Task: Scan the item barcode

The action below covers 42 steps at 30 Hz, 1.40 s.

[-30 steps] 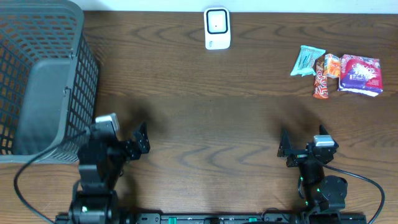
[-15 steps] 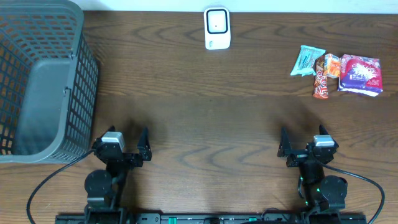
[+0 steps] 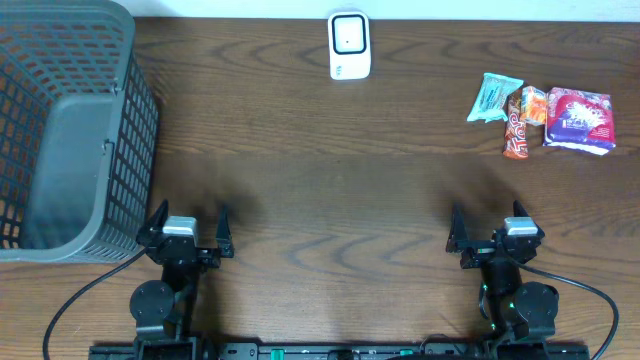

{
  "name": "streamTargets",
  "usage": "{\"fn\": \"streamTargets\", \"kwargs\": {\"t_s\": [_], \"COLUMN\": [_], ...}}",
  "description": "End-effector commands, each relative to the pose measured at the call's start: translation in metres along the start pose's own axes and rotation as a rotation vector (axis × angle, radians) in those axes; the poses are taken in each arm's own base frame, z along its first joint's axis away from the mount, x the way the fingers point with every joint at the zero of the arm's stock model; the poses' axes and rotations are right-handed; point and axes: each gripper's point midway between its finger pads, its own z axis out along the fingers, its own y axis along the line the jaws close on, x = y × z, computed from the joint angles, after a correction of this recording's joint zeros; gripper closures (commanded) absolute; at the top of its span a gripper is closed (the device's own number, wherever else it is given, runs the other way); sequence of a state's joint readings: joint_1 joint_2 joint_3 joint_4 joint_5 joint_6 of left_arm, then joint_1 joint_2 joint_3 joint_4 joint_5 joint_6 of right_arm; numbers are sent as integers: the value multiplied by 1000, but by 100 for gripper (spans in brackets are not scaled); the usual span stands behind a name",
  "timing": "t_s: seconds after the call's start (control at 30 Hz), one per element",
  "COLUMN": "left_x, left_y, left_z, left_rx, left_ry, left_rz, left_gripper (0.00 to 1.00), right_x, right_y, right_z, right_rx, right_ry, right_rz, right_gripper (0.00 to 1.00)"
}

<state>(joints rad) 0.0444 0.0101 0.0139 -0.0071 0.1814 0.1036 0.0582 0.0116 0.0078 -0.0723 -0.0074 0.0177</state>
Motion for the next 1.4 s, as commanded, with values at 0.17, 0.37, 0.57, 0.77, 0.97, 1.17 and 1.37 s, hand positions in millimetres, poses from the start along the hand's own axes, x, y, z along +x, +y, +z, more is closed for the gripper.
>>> {"fn": "streamTargets", "kwargs": {"t_s": [0.17, 0.37, 0.57, 0.77, 0.97, 1.17, 1.37], "left_x": [16, 18, 18, 18, 18, 18, 17], "left_y": [0, 9, 13, 12, 12, 12, 12], "left_z": [0, 0, -1, -1, -1, -1, -1], "left_rx": [3, -57, -81, -71, -71, -71, -71], "left_ry": [52, 59, 60, 60, 61, 61, 57], "left_rz": [44, -87, -110, -115, -96, -84, -61], "left_gripper": [2, 2, 2, 2, 2, 2, 2], "right_x": [1, 1, 1, 1, 1, 1, 1], "right_y": [0, 0, 0, 0, 0, 0, 0], "right_z": [0, 0, 0, 0, 0, 0, 0], "right_rx": [-1, -1, -1, -1, -1, -1, -1], "right_ry": [0, 0, 0, 0, 0, 0, 0], "right_rz": [11, 11, 11, 11, 11, 11, 11], "right_gripper": [1, 1, 1, 1, 1, 1, 1]}}
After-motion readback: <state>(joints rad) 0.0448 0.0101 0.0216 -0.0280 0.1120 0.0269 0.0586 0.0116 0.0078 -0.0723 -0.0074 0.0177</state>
